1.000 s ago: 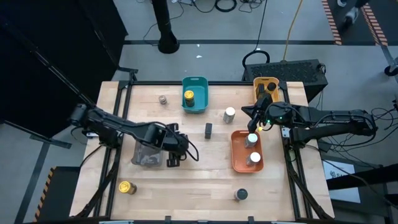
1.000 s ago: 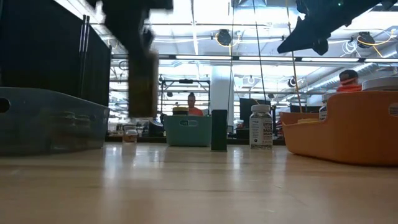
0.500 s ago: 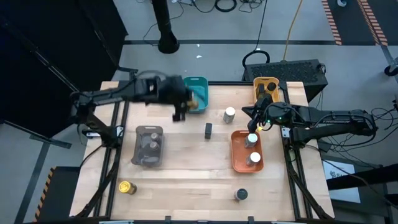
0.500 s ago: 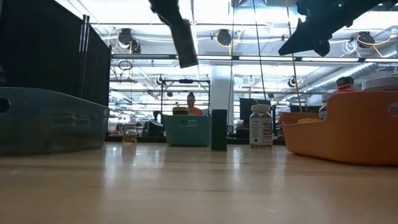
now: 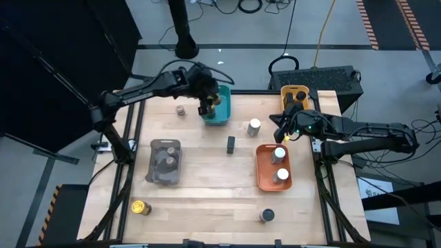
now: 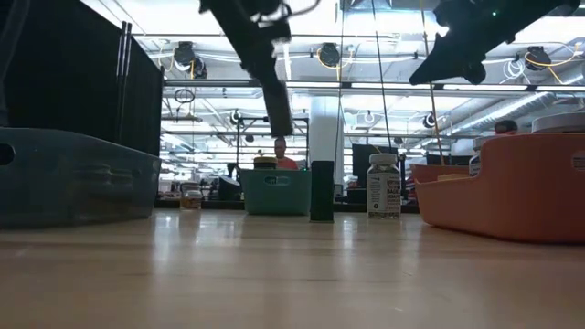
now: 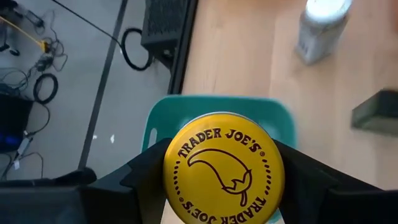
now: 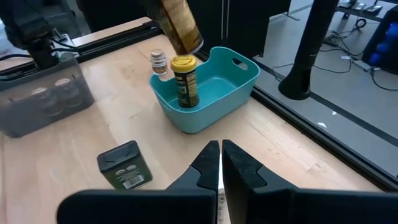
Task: Sort spices by type
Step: Put the top yellow seasoning bottle into the blue bin
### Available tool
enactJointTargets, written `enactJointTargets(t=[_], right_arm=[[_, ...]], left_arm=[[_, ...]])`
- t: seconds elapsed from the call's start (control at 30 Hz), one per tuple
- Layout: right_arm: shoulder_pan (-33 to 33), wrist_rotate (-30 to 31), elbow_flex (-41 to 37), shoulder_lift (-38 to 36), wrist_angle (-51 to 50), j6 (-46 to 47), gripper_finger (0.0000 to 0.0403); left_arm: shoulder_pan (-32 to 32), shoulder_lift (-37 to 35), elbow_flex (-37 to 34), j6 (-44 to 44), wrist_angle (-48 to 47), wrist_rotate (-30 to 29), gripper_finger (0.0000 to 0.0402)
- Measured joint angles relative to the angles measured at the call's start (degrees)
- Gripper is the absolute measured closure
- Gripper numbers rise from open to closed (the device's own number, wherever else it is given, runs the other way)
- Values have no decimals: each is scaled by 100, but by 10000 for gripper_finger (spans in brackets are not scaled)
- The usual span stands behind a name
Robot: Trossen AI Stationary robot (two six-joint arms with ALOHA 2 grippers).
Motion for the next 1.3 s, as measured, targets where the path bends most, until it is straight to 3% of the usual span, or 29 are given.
enactJointTargets(t=[0.17, 0.4, 0.53, 0.67, 1.3], right_arm=[[-106, 0, 0, 0, -11, 0, 403], [-183, -24, 0, 0, -17, -9, 403], [-185, -26, 0, 0, -151, 25, 403], [-185, -24, 0, 0, -328, 62, 403], [-185, -24, 0, -2, -391, 149, 403]], left_arm=[[208, 406, 323, 219, -65, -1, 168], [274, 1035, 1766, 705, -612, 143, 168], [540, 1408, 2357, 796, -1435, 560, 168], [754, 1674, 2396, 796, -1788, 730, 168], [845, 2486, 2400, 1244, -1235, 802, 168]])
